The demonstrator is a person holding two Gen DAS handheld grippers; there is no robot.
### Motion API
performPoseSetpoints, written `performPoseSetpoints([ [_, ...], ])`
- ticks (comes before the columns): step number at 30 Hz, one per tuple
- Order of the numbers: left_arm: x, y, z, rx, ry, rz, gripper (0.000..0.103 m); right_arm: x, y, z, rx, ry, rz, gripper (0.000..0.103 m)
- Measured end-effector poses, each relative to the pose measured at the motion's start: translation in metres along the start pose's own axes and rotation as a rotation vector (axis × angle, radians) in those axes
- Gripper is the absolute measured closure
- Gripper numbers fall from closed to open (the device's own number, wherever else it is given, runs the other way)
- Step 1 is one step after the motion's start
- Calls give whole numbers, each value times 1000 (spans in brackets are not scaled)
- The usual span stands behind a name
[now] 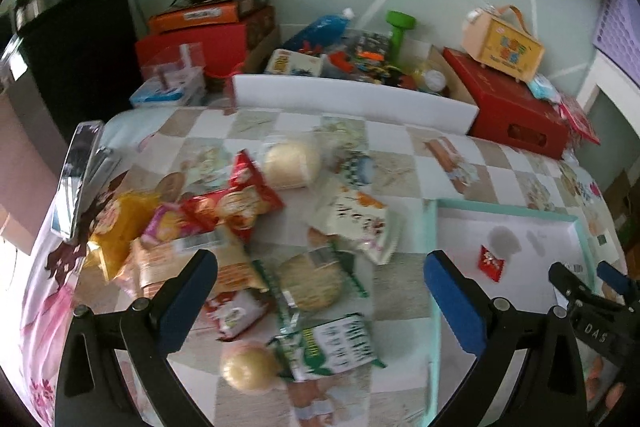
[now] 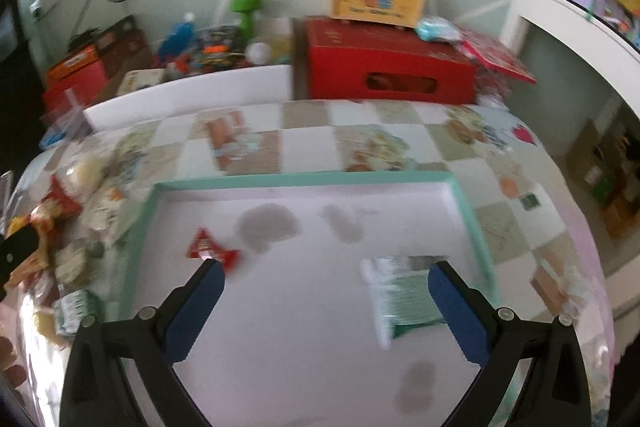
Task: Organize snacks
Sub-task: 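Open both tools and withdraw them from the tray toward the snacks, then grasp the green-white BISCUIT pack with the right tool while the left tool grasps the yellow cream cake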
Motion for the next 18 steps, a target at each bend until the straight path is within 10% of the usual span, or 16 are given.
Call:
performPoseSetpoints([
  [18, -94, -8, 47, -148, 171, -30, 0, -163, 13, 45, -77, 152, -380, 0],
])
Point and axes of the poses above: each gripper's, at about its wrist camera, not at the fingertips, and y roughly against the way its jaws point, x to its right, z to its underside, the point moved 8 cm from there along -y, roughly the way its jaws point, and after that the axes turned 7 degrees about -y, right-handed, at the moved point
